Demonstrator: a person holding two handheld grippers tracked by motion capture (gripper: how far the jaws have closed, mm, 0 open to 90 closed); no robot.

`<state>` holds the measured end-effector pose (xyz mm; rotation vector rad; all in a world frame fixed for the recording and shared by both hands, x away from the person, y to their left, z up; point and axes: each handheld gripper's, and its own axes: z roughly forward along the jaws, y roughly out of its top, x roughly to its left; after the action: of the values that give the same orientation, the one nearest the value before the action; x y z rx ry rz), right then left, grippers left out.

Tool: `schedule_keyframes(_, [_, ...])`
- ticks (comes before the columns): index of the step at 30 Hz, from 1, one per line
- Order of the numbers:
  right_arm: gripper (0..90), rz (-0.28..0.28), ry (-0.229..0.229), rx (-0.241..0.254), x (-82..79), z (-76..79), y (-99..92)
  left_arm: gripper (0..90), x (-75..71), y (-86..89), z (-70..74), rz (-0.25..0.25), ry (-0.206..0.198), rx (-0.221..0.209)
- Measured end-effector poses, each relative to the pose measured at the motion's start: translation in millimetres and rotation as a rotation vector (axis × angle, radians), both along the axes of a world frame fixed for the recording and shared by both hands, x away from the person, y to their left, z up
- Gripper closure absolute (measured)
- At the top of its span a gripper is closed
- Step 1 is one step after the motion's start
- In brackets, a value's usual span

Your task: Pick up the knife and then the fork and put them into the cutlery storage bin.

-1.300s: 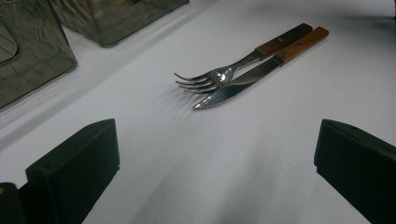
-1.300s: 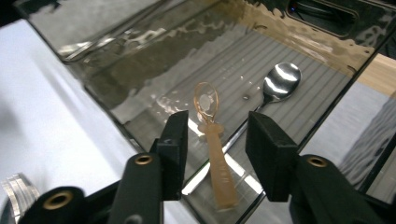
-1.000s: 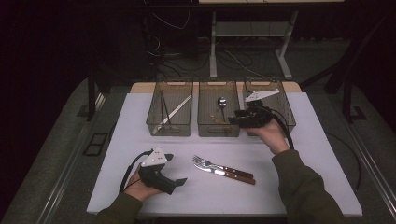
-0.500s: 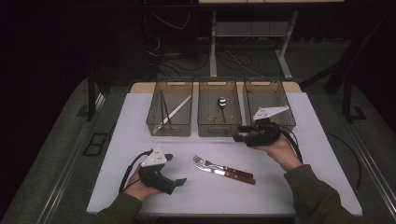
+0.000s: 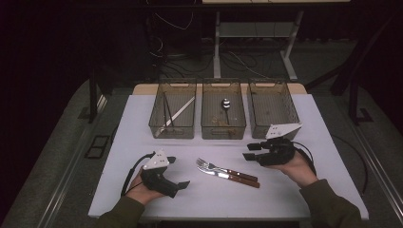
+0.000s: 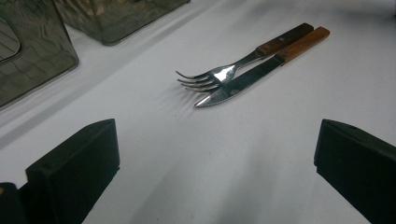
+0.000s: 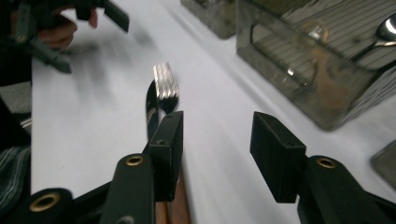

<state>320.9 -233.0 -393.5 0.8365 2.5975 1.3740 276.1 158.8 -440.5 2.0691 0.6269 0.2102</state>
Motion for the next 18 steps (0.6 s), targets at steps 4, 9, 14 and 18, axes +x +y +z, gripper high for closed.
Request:
schedule_keyframes(4, [55.5, 0.006, 0.019, -0.007, -10.1, -3.9, -3.0, 0.0, -0.5, -0.4, 0.1, -0.001, -0.002, -0.001])
schedule_keyframes(9, [58.7, 0.032, 0.032, -0.030, -22.0, -9.8, -4.9, 0.0, -1.5, -0.5, 0.5, 0.002, -0.004, 0.001])
schedule_keyframes(14, [68.6, 0.068, 0.047, -0.072, -29.8, -16.2, -2.4, 0.0, -1.4, -0.8, 0.4, 0.002, -0.004, 0.002])
schedule_keyframes(18, [75.3, 0.099, 0.055, -0.087, -29.9, -19.5, 2.3, 0.0, -1.5, -0.8, 0.5, -0.001, -0.005, 0.004])
